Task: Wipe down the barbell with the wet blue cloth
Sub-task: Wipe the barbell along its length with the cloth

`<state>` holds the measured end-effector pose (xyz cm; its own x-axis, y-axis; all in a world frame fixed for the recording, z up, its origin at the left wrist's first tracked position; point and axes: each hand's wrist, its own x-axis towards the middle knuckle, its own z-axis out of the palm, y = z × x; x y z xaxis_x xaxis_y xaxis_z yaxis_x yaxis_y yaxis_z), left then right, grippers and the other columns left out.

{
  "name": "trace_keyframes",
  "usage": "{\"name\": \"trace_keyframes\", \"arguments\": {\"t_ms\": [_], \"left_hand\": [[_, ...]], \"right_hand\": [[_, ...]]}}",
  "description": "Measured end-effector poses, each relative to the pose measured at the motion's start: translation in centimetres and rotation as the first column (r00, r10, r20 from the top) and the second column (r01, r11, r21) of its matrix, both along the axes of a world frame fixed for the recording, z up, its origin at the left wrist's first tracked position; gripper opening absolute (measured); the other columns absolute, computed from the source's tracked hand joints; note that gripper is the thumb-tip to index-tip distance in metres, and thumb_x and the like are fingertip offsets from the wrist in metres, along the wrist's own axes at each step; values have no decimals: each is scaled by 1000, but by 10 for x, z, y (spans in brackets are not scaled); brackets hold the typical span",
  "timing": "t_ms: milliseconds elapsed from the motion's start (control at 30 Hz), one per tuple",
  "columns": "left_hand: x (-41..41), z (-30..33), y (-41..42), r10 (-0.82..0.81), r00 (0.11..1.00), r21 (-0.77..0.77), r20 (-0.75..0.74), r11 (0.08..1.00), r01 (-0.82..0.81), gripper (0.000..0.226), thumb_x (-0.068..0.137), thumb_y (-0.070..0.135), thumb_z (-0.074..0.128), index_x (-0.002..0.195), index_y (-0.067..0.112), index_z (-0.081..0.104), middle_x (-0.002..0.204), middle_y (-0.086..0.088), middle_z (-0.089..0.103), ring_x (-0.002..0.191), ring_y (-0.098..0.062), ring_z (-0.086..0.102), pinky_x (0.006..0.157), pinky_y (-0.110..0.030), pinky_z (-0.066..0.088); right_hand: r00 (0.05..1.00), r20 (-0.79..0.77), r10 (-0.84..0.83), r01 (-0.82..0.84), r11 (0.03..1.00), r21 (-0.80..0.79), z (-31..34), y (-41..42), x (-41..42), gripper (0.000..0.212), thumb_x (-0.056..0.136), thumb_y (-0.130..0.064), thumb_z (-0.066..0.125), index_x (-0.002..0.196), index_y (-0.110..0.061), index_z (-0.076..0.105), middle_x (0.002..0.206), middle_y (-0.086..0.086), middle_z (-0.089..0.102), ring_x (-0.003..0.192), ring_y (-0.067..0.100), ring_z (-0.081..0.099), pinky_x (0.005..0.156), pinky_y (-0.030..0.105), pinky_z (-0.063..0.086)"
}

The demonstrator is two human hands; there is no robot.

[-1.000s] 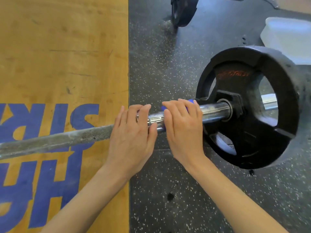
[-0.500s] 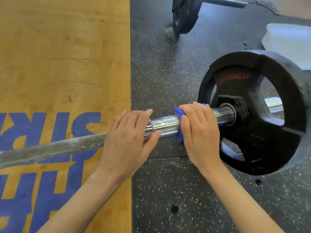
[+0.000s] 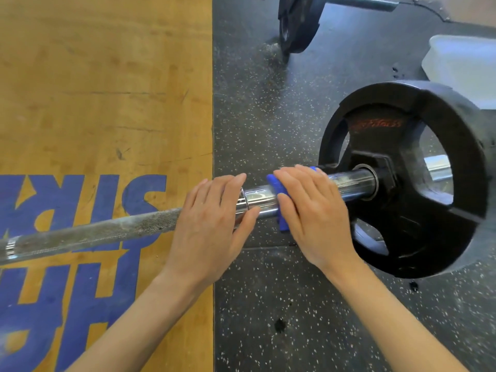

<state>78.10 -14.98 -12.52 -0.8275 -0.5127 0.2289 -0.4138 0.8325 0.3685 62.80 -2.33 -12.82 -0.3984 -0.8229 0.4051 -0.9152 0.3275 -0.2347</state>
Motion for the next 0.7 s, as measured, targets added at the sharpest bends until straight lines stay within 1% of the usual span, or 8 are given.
{"name": "trace_keyframes", "arguments": {"t_ms": [133, 200, 267, 333, 400, 433, 567, 700], "left_hand": [[2, -1, 5, 5, 1000, -15, -13, 1000, -6, 54, 103, 44, 38, 140, 7, 53, 129, -8, 61, 118, -27, 57, 111, -38, 32], [4, -1, 9, 15, 1000, -2, -18, 1000, -15, 55, 103, 44, 38, 141, 7, 52, 132, -9, 60, 121, -29, 57, 111, -39, 33], [6, -1, 11, 8, 1000, -2, -21, 1000, -8, 55, 103, 43, 38, 142, 7, 52, 133, -9, 59, 122, -28, 56, 113, -40, 32], [8, 0, 13, 0, 1000, -14, -22, 1000, 0, 54, 103, 42, 39, 142, 6, 51, 133, -10, 59, 123, -28, 54, 114, -41, 33], [9, 0, 16, 0, 1000, -12, -26, 1000, 0, 54, 104, 40, 39, 143, 5, 50, 134, -10, 58, 124, -28, 54, 114, -42, 34], [10, 0, 19, 2, 1000, -7, -28, 1000, -2, 53, 104, 39, 39, 143, 4, 50, 135, -11, 58, 124, -29, 53, 115, -43, 34], [15, 0, 24, -1, 999, -3, -36, 1000, 1, 53, 103, 38, 40, 143, 5, 50, 136, -10, 57, 125, -29, 54, 117, -41, 29], [19, 0, 32, -10, 999, 9, -36, 1000, 11, 54, 104, 38, 38, 145, 5, 47, 138, -10, 54, 128, -27, 52, 120, -39, 24]], "right_hand": [[968, 105, -227, 231, 973, -30, -2, -5, 24, 47, 110, -29, 25, 134, -8, 59, 136, 5, 60, 137, 29, 44, 119, 48, 27], [992, 64, -111, 112, 994, -10, -6, -11, 44, 46, 111, -29, 26, 137, -8, 57, 139, 5, 58, 139, 27, 43, 121, 47, 26], [1000, 3, -7, 7, 1000, 21, -5, 0, 29, 47, 112, -31, 26, 140, -8, 56, 142, 6, 57, 139, 27, 45, 121, 46, 28], [995, 36, -96, 96, 995, -12, -6, 15, 14, 47, 111, -30, 26, 140, -8, 55, 144, 6, 56, 142, 27, 42, 122, 45, 26], [970, 149, -190, 196, 980, -27, -3, 16, 20, 47, 111, -28, 26, 141, -7, 54, 145, 6, 54, 146, 26, 36, 121, 48, 25], [968, 163, -192, 197, 980, -20, -2, 12, 31, 47, 111, -28, 25, 142, -7, 54, 146, 6, 53, 147, 25, 34, 121, 49, 25], [999, 42, 1, -3, 999, 42, -1, 27, 25, 47, 112, -29, 26, 145, -8, 51, 150, 6, 51, 146, 25, 36, 121, 48, 26], [975, 153, -164, 165, 986, 3, 1, 27, 30, 47, 111, -30, 24, 143, -9, 52, 147, 4, 53, 146, 25, 35, 121, 51, 25]]}}
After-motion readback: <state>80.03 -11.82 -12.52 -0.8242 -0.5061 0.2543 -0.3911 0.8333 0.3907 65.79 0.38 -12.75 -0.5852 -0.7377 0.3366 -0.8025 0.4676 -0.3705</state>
